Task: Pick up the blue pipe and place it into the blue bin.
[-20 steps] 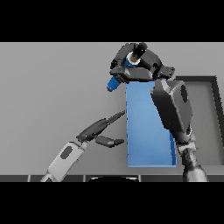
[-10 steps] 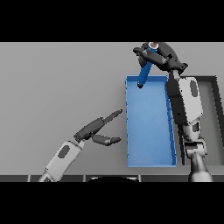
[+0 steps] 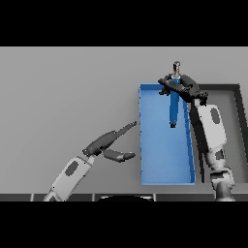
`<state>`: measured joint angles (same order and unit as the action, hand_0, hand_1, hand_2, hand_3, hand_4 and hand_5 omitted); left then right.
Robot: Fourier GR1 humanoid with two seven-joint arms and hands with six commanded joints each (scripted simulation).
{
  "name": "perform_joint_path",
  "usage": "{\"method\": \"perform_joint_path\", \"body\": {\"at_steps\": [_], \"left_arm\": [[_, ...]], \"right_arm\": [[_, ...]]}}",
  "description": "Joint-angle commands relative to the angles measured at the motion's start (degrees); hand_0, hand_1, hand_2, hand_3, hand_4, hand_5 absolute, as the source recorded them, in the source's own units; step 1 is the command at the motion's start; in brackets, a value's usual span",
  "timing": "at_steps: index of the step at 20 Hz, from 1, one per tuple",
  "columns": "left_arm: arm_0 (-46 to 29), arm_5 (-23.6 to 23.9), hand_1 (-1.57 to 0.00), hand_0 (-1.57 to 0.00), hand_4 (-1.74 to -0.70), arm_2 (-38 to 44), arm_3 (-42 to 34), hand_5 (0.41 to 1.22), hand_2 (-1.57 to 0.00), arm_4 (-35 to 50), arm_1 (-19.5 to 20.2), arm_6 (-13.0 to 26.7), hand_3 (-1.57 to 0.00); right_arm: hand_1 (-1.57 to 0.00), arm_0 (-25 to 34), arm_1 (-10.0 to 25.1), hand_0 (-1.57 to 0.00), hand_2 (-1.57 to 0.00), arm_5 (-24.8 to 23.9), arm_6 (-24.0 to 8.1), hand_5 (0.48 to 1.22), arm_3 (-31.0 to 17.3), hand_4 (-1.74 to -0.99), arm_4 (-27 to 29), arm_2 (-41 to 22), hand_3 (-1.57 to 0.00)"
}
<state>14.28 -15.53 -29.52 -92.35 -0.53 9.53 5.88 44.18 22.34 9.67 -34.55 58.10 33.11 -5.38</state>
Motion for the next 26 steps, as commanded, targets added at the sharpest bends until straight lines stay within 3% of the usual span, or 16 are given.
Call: {"method": "perform_joint_path", "body": {"at_steps": [1,3,4,5,6,8,10,13,19,21,26], "left_arm": [[0.0,0.0,0.0,0.0,-0.88,0.0,0.8,0.476,0.0,-0.2,-0.1,0.1,0.0],[0.2,0.2,0.0,0.0,-0.88,-0.1,0.4,0.481,0.0,-0.2,-0.4,0.2,0.0],[-0.1,-0.2,0.0,0.0,-0.89,0.1,0.8,0.483,0.0,0.0,0.1,-0.6,0.0],[-0.1,-0.3,0.0,0.0,-0.89,0.0,0.2,0.486,0.0,0.1,0.2,-0.3,0.0],[-0.2,-0.5,0.0,0.0,-0.88,0.2,0.0,0.49,0.0,0.3,0.6,-0.1,0.0],[-0.6,-0.3,0.0,0.0,-0.88,-0.4,0.2,0.495,0.0,-0.2,0.0,-0.2,0.0],[-0.2,-0.3,0.0,0.0,-0.88,-0.2,0.3,0.497,0.0,0.1,-0.2,-0.4,0.0],[0.0,0.2,0.0,0.0,-0.88,-0.2,0.8,0.493,0.0,-0.5,-0.3,-0.1,0.0],[-0.4,0.4,0.0,0.0,-0.88,-0.5,0.4,0.48,0.0,-0.7,-0.4,-0.4,0.0],[-0.7,0.1,0.0,0.0,-0.88,-0.3,0.4,0.476,0.0,-0.5,0.0,-0.7,0.0],[-0.1,0.4,0.0,0.0,-0.88,0.0,0.6,0.476,0.0,-0.4,-0.2,-0.2,0.0]], "right_arm": [[-1.57,-0.8,1.1,-1.57,-1.57,0.0,-0.4,1.221,-0.6,-1.617,0.5,-1.7,-0.82],[-1.57,-2.8,2.9,-1.57,-1.57,-0.6,-0.4,1.221,-0.3,-1.662,1.3,-5.9,-0.62],[-1.57,-2.3,3.6,-1.57,-1.57,-1.9,-0.4,1.199,-2.2,-1.617,2.5,-8.7,-0.81],[-1.51,-1.9,4.5,-1.57,-1.45,-3.4,-0.4,1.188,-4.9,-1.573,4.6,-11.8,-0.96],[-1.21,-1.2,5.1,-1.26,-1.16,-4.6,-0.3,1.176,-7.4,-1.515,7.0,-14.9,-0.77],[-0.77,1.6,6.4,-0.8,-0.74,-5.5,-0.4,1.114,-12.6,-1.385,14.2,-21.7,-0.49],[-0.5,3.2,8.1,-0.51,-0.48,-2.6,-0.4,1.152,-13.5,-1.296,20.1,-28.5,-0.31],[-0.25,3.7,11.1,-0.26,-0.24,0.1,-0.4,1.013,-9.3,-1.202,18.4,-34.3,-0.16],[-0.07,3.8,12.6,-0.07,-0.06,0.1,1.1,0.829,-7.1,-1.131,13.5,-37.3,-0.04],[-0.18,2.8,12.7,-0.38,-0.08,-0.3,2.2,0.792,-6.5,-1.144,13.5,-37.4,-0.03],[-0.06,2.6,12.4,-0.12,-0.03,1.1,3.0,0.809,-6.6,-1.154,15.0,-36.6,-0.01]]}}
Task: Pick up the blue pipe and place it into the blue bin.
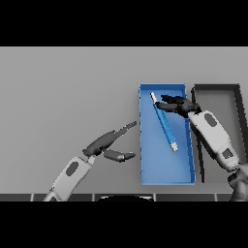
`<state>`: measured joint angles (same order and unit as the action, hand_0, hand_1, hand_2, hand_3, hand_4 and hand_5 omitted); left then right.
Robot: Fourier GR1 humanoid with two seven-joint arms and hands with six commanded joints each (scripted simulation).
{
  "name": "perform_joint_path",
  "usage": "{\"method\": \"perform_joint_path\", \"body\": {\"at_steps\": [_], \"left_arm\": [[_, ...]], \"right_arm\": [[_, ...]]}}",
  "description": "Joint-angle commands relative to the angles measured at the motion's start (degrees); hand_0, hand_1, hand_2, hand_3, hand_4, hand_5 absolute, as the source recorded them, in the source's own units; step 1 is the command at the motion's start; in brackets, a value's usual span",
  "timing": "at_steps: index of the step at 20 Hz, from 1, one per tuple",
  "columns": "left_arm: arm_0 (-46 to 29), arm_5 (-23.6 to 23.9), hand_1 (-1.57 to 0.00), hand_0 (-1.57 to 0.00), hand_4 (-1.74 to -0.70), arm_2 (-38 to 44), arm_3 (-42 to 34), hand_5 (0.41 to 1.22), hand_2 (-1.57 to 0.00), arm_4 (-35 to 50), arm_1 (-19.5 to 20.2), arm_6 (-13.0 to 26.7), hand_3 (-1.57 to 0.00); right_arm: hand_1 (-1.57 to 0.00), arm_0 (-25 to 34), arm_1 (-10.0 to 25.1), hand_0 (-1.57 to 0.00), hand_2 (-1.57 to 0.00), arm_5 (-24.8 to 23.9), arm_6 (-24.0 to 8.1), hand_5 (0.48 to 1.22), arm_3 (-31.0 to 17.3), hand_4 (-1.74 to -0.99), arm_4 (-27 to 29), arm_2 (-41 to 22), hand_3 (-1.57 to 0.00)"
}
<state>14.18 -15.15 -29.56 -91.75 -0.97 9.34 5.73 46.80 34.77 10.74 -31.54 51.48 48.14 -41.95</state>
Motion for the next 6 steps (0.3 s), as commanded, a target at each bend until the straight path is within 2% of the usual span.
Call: {"method": "perform_joint_path", "body": {"at_steps": [1,2,6], "left_arm": [[0.1,-0.1,0.0,0.0,-0.89,0.2,-0.3,0.476,0.0,0.2,0.3,0.4,0.0],[-0.1,-0.1,0.0,0.0,-0.89,-0.1,-0.8,0.478,0.0,0.4,0.1,0.8,0.0],[1.1,0.2,0.0,0.0,-0.89,0.2,0.9,0.48,0.0,0.0,-0.8,1.0,0.0]], "right_arm": [[-0.09,-0.1,0.1,-0.17,-0.03,0.0,-0.1,0.809,-0.2,-1.152,0.0,0.0,-0.01],[-0.1,0.0,-0.2,-0.21,-0.02,0.2,0.0,0.804,-0.6,-1.152,-0.3,-0.2,0.0],[-0.1,0.1,0.0,-0.21,-0.02,0.5,0.3,0.798,-0.2,-1.152,-0.7,-0.5,0.0]]}}
